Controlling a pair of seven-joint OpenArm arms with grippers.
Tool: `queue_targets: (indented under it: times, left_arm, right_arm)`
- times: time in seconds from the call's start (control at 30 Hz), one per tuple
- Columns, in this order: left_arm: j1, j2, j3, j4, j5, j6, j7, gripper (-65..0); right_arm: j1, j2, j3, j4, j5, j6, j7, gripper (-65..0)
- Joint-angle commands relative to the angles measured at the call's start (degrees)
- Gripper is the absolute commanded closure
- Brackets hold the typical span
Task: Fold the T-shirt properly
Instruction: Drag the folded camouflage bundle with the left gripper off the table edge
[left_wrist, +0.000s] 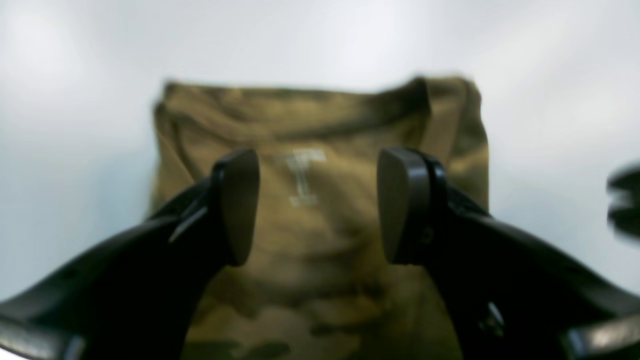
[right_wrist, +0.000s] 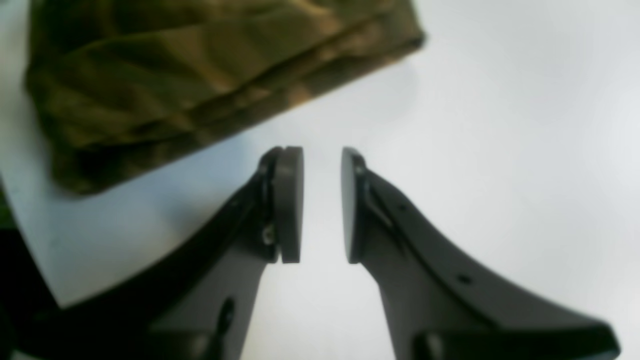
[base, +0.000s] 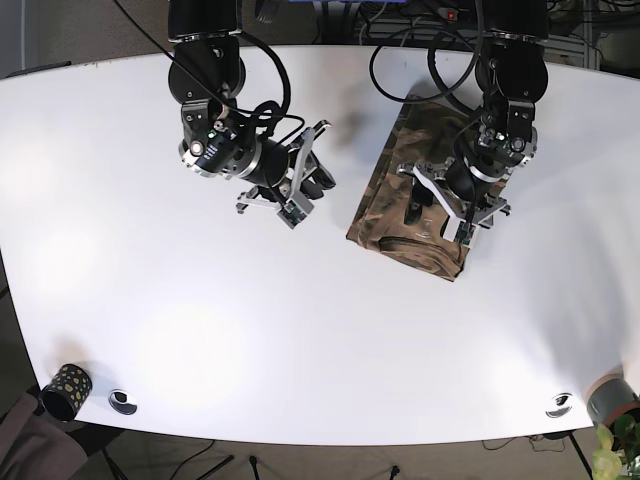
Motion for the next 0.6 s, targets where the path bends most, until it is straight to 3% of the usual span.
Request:
queue_targets:
  times: [0.0, 0.23, 0.4, 0.57]
  left_arm:
    - [1.4, -0.6, 0.8, 0.8, 1.3, 0.0, -3.4, -35.0]
    - [6.5, -1.0, 2.7, -6.3, 10.5, 0.1, -10.1, -35.1]
    - [5.7, -2.5, -3.1, -13.3, 10.8, -0.1, -10.2, -35.1]
    - [0.3, -10.3, -4.5, -22.9, 10.6, -0.2, -9.9, -35.1]
  right_arm:
    - [1.2, 0.4, 1.6, 0.5, 0.5, 0.30, 0.7, -12.2]
    - [2.0, 0.3, 2.0, 0.9, 0.6, 0.30, 0.7, -12.2]
    - [2.3, 0.3, 2.0, 1.0, 0.6, 0.30, 0.1, -12.2]
    - [3.4, 0.2, 2.1, 1.0, 0.6, 0.30, -0.3, -12.2]
